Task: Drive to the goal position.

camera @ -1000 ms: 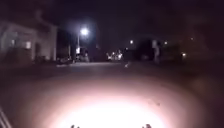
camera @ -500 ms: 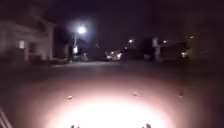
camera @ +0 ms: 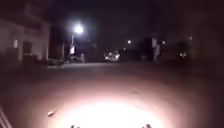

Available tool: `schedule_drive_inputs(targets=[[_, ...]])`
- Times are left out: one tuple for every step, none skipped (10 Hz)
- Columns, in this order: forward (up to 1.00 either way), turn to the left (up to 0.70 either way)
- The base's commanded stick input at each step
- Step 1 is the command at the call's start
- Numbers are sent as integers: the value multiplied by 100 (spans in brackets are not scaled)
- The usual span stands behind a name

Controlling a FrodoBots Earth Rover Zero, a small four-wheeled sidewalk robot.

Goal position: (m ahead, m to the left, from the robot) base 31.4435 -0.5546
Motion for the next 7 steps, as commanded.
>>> schedule_drive_inputs(targets=[[100, 0], [100, 0], [100, 0], [100, 0], [100, 0], [100, 0], [100, 0]])
